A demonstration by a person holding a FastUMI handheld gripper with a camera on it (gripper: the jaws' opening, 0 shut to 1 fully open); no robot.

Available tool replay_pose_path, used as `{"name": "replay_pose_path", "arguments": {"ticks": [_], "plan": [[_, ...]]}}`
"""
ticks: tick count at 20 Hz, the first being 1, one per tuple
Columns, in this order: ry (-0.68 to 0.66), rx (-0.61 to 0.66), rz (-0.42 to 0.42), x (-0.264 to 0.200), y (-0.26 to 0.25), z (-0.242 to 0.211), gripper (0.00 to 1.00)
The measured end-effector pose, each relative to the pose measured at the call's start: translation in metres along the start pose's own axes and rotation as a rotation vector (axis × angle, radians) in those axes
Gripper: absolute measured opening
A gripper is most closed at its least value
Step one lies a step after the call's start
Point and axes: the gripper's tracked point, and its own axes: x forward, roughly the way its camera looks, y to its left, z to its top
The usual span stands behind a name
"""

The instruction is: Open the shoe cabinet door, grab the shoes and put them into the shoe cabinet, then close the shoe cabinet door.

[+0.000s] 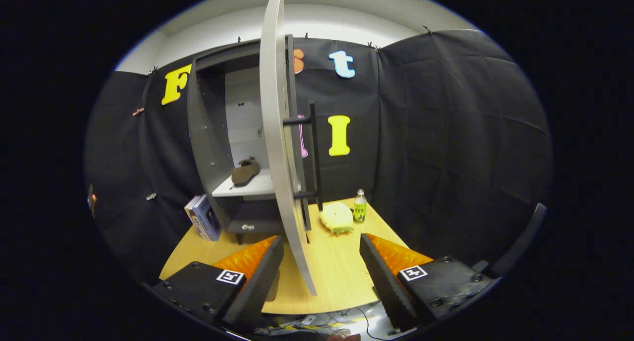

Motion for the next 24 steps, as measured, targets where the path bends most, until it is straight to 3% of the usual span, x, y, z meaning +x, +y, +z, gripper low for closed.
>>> {"name": "replay_pose_path", "arguments": {"ticks": [3, 8, 14, 18, 24], "plan": [[0.095, -0.047, 0.026, 0.0, 0.028, -0.054, 0.98], [0.266, -0.045, 0.176, 0.027, 0.109, -0.141, 0.99], [0.393, -0.066, 0.294, 0.098, 0.202, -0.23, 0.99], [0.495, -0.066, 0.291, 0.145, 0.234, -0.288, 0.99], [0.526, -0.037, 0.225, 0.202, 0.247, -0.327, 0.99]]}}
